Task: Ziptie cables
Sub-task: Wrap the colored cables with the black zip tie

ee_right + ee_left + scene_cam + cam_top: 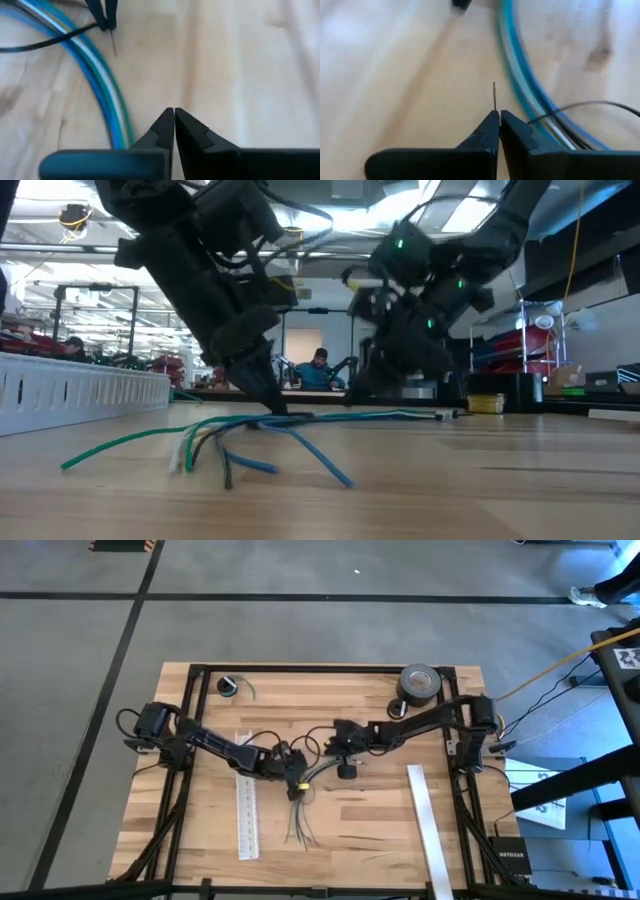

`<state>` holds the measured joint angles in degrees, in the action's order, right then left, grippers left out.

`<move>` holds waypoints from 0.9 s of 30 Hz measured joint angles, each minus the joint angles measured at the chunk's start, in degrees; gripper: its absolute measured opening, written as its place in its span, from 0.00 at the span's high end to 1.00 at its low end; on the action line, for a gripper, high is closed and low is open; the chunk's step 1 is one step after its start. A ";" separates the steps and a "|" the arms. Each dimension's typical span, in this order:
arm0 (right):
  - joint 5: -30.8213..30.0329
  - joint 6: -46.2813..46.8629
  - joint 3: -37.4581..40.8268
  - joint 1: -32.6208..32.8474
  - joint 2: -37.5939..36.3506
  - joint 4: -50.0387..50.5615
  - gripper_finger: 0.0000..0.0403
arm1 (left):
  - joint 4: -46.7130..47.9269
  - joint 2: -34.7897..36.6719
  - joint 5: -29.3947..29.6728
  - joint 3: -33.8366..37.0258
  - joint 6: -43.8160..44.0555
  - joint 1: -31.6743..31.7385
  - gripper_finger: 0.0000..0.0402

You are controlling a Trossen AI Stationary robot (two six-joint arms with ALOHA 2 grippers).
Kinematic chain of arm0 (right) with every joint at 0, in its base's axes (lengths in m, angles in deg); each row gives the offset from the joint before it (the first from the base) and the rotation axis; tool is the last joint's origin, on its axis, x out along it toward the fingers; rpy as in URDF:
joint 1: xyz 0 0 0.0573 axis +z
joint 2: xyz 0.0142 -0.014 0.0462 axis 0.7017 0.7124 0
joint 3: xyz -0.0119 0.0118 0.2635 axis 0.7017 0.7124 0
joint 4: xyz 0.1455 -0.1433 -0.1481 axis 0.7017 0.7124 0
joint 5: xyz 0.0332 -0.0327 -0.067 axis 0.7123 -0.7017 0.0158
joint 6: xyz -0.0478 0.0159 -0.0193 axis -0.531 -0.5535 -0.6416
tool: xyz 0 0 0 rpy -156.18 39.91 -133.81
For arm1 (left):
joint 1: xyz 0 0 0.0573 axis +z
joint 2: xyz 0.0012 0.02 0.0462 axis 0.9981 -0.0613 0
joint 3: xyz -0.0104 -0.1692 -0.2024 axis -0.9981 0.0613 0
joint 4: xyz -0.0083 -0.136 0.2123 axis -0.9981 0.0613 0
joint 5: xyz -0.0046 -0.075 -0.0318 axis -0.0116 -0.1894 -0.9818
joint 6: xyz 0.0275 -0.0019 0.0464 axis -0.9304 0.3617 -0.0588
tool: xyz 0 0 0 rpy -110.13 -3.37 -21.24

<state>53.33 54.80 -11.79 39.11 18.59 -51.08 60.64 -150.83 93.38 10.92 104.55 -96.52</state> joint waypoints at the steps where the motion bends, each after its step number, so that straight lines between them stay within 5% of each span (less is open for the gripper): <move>1: -1.04 1.12 -0.02 0.00 -1.34 0.33 1.00 | 0.14 1.10 1.19 0.02 -0.41 0.02 0.99; 7: 0.67 9.22 -0.09 0.07 -7.45 5.65 0.97 | -6.19 4.30 3.79 -0.30 -3.78 -0.14 0.99; 17: 12.90 15.73 1.33 0.20 -9.14 12.81 0.67 | -3.78 4.60 2.78 -0.36 2.34 1.69 0.99; 27: 12.87 17.07 6.43 0.20 -9.12 11.29 0.55 | -3.32 0.22 -2.45 -0.46 5.35 4.15 0.72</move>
<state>66.20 71.86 -5.36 39.31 9.47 -39.79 57.32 -150.61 90.93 10.46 109.90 -92.38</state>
